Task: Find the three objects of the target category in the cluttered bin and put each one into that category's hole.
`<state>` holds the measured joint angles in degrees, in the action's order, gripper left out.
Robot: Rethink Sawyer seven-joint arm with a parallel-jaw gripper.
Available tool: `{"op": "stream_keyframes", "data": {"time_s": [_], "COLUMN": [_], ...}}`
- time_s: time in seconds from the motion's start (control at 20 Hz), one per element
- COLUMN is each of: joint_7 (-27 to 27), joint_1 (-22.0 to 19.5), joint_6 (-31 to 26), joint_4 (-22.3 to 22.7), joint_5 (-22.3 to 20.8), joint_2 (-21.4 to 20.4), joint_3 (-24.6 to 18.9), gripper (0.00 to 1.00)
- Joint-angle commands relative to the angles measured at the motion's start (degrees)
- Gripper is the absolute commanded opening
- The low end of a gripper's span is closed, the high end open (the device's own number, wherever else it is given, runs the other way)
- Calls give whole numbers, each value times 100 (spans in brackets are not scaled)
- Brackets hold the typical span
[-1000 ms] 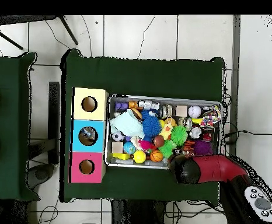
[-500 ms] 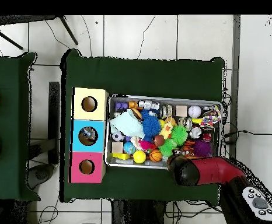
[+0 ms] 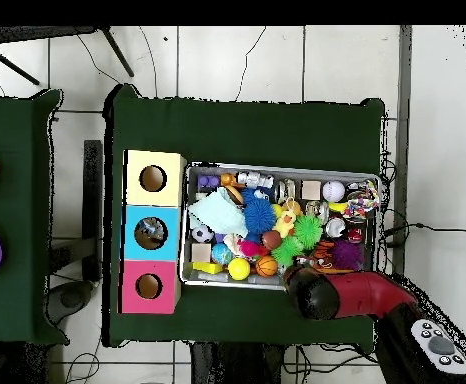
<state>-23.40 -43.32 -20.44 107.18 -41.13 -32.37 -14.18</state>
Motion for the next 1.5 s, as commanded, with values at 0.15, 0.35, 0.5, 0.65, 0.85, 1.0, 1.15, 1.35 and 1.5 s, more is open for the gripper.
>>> {"op": "stream_keyframes", "data": {"time_s": [0.15,0.35,0.5,0.65,0.85,1.0,1.15,1.35,1.5], "joint_7": [-1343,-1276,-1338,-1306,-1365,-1376,-1320,-987,-983], "joint_1": [120,53,134,108,190,303,605,437,445], "joint_6": [278,472,559,694,779,702,307,-219,-390], "joint_4": [-100,-133,-179,-212,-286,-364,-448,-200,-85], "joint_5": [171,183,186,158,211,277,246,468,591], "joint_2": [574,731,783,830,919,920,738,352,123], "joint_3": [2,-79,0,3,53,131,406,284,301], "gripper": [100,100,100,100,100,0,0,0,0]}}
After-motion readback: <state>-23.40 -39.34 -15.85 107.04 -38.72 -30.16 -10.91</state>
